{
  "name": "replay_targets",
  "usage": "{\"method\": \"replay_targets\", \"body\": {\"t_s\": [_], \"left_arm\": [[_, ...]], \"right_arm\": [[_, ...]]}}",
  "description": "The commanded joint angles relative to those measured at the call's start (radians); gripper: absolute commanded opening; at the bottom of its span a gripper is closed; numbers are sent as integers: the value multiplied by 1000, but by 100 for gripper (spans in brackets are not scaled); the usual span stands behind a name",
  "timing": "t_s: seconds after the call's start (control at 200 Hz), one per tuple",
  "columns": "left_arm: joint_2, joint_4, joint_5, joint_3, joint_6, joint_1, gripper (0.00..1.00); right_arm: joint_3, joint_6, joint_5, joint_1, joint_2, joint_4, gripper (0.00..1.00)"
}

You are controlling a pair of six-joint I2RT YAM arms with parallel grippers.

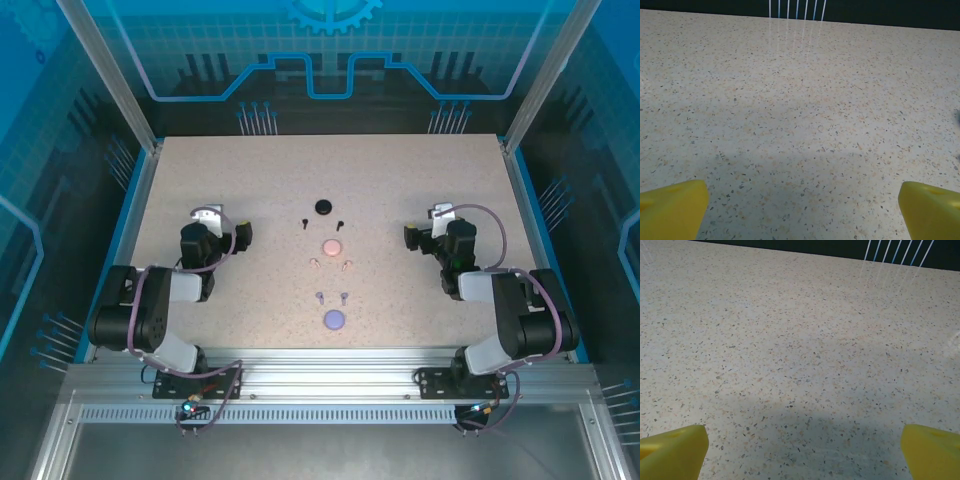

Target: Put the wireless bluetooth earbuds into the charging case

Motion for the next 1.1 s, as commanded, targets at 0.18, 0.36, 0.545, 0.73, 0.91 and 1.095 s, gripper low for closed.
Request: {"method": "replay_targets", "body": {"t_s": [0.18,0.36,0.545,0.73,0.91,1.095], "left_arm": [[5,16,-5,7,-7,2,99],[5,16,-5,8,-7,3,99],[5,6,-6,12,-7,3,99],[5,5,-7,11,-4,2,99],[3,12,-2,8,-4,1,99],[-26,42,-19,-19,-7,1,99]], "right_arm": [[17,6,-14,-12,6,3,100],[17,7,-14,-11,6,3,100],[19,7,-17,-13,8,0,100],[20,7,-20,-15,6,-2,100],[20,7,-22,-15,6,-2,100],[47,17,42,-1,-26,-67,100]]}}
